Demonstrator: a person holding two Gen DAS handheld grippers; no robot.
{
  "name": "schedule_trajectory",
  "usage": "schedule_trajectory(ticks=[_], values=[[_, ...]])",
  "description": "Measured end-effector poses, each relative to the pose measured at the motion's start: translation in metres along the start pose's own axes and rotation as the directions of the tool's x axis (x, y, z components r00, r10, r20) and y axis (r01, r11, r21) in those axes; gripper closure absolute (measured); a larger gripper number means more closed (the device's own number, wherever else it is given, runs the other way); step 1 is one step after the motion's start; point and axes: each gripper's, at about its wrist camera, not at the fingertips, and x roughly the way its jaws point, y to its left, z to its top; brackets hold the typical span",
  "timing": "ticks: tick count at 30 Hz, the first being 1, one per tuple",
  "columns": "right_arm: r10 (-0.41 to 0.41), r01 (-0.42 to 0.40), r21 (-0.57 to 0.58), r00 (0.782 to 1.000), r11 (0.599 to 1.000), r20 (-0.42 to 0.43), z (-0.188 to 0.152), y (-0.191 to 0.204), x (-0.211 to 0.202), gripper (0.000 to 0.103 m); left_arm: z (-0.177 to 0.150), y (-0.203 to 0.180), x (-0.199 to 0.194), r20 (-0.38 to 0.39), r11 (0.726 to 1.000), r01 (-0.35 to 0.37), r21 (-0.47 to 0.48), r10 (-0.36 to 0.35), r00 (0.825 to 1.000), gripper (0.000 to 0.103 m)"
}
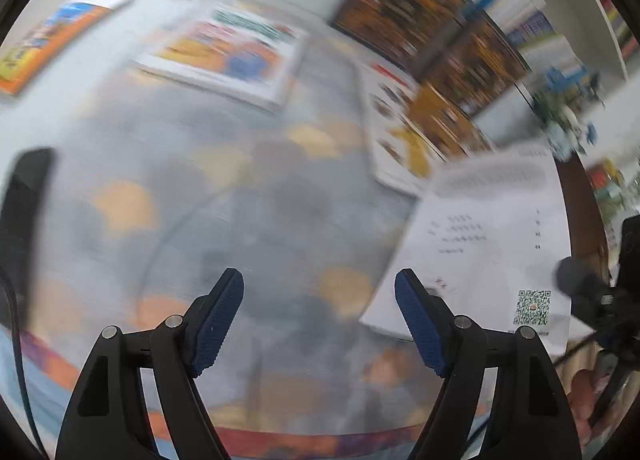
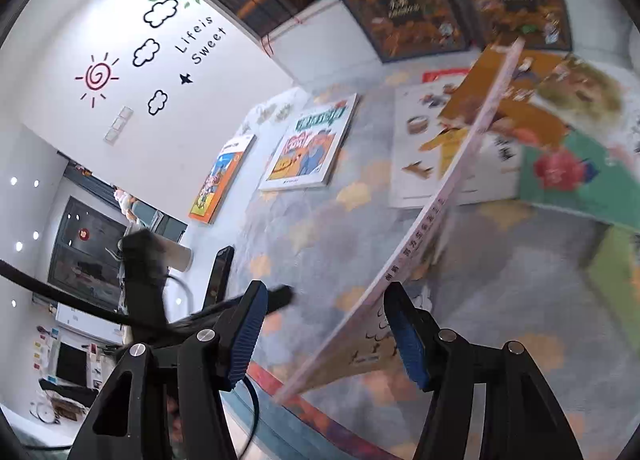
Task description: Organize books
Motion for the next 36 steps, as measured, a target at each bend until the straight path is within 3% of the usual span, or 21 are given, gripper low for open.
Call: schedule_trajectory(ticks=[5, 15, 18, 21, 24, 26, 27, 28, 32, 36], values=[[0.028, -0.024, 0.074, 0.999, 0.997, -0.047, 0.009, 0.006, 0.044, 0.043, 0.019, 0.034, -0.012, 0.023, 0.999, -0.038, -0.01, 0.038, 0.999, 0.027], [0.006, 0.002, 0.111, 0.998, 0.994, -0.07, 0.009, 0.017, 0.066, 0.043, 0.05, 0.053, 0.001, -0.007, 1.0, 0.016, 0.018, -0.016, 1.0, 0.027], [-0.021, 0.035, 0.161, 0.996, 0.986, -0.09, -0.003, 0.005, 0.075, 0.043, 0.05, 0.052, 0.011, -0.037, 0.997, -0.003, 0.071, 0.006, 0.999, 0.027], [-0.086, 0.11, 0.258, 0.991, 0.96, -0.102, -0.02, -0.018, 0.081, 0.043, 0.047, 0.053, 0.029, -0.118, 0.992, 0.012, 0.124, 0.003, 0.993, 0.027], [-0.208, 0.231, 0.31, 0.973, 0.922, -0.105, -0.033, -0.037, 0.084, 0.043, 0.043, 0.052, 0.046, -0.203, 0.987, 0.053, 0.152, -0.022, 0.979, 0.029], [-0.299, 0.317, 0.302, 0.949, 0.899, -0.105, -0.036, -0.042, 0.088, 0.054, 0.037, 0.049, 0.054, -0.245, 0.982, 0.086, 0.17, -0.043, 0.969, 0.039], [-0.322, 0.337, 0.293, 0.942, 0.895, -0.099, -0.035, -0.042, 0.089, 0.062, 0.034, 0.047, 0.058, -0.27, 0.978, 0.1, 0.184, -0.048, 0.962, 0.052], [-0.351, 0.362, 0.277, 0.932, 0.89, -0.088, -0.035, -0.041, 0.089, 0.066, 0.03, 0.045, 0.062, -0.29, 0.974, 0.104, 0.201, -0.043, 0.956, 0.057], [-0.446, 0.448, 0.217, 0.893, 0.867, -0.062, -0.038, -0.029, 0.093, 0.067, 0.025, 0.036, 0.062, -0.295, 0.953, 0.098, 0.286, -0.009, 0.955, 0.059], [-0.437, 0.44, 0.195, 0.897, 0.877, -0.057, -0.044, -0.021, 0.098, 0.067, 0.024, 0.039, 0.061, -0.309, 0.951, 0.124, 0.284, -0.032, 0.951, 0.059]])
